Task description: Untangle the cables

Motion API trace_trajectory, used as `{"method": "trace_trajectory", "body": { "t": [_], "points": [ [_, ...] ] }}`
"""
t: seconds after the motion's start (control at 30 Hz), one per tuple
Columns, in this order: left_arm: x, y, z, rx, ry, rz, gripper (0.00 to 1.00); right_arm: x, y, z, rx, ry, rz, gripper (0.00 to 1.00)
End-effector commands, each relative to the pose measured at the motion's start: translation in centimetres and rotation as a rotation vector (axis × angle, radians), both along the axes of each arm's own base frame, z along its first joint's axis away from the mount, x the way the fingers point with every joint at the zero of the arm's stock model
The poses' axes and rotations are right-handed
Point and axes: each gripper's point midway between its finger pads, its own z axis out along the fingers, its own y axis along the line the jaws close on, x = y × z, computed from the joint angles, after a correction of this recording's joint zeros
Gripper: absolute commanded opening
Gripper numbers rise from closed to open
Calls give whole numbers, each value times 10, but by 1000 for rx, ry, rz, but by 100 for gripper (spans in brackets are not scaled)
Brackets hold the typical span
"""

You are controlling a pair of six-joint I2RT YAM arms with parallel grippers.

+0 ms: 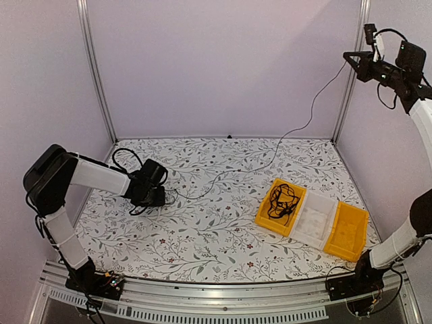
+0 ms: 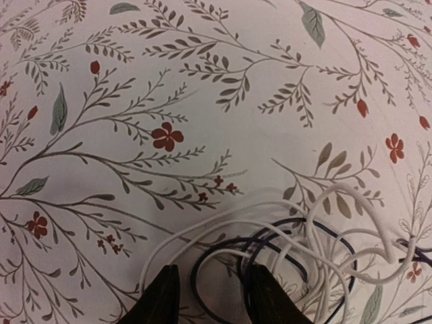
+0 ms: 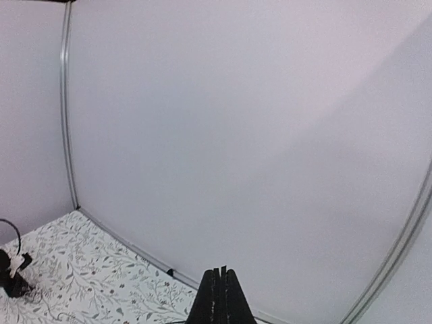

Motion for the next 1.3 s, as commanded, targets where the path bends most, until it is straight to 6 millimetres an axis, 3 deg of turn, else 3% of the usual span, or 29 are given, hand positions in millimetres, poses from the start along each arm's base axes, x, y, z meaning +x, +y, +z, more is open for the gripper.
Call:
{"method": "trace_trajectory", "body": {
  "t": [0.0, 0.2, 0.37, 0.4, 0.53, 0.6, 0.67, 0.83, 0.93, 1.07, 1.2, 1.27],
  "points": [
    [-18, -1, 0, 7, 74, -52, 39, 12, 80, -99, -265, 160, 157, 0],
    [-21, -8, 8, -40, 62, -57, 39, 36, 152, -196, -382, 336, 281, 0],
    [-26, -18, 15, -105, 33, -86, 39, 19, 229, -254, -526, 386, 497, 3],
    [-26, -19, 16, -115, 28, -88, 39, 15, 246, -268, -552, 396, 546, 8],
    [-29, -26, 22, -168, 7, -108, 39, -14, 307, -306, -612, 450, 776, 42],
    [-29, -30, 25, -192, -8, -121, 39, -16, 332, -337, -652, 500, 832, 48],
    [-29, -32, 27, -203, -14, -127, 39, -18, 350, -356, -675, 530, 869, 50],
    [-28, -40, 29, -235, -12, -143, 39, 4, 383, -411, -735, 564, 830, 54],
    [-29, -45, 33, -249, -15, -156, 39, 20, 393, -433, -738, 589, 783, 57],
    [-32, -52, 36, -265, -14, -174, 39, 34, 398, -477, -765, 627, 742, 59],
    [-34, -56, 35, -269, -8, -186, 39, 47, 405, -501, -759, 621, 698, 59],
    [-35, -57, 35, -267, -4, -192, 39, 52, 413, -503, -730, 613, 695, 58]
  ]
}}
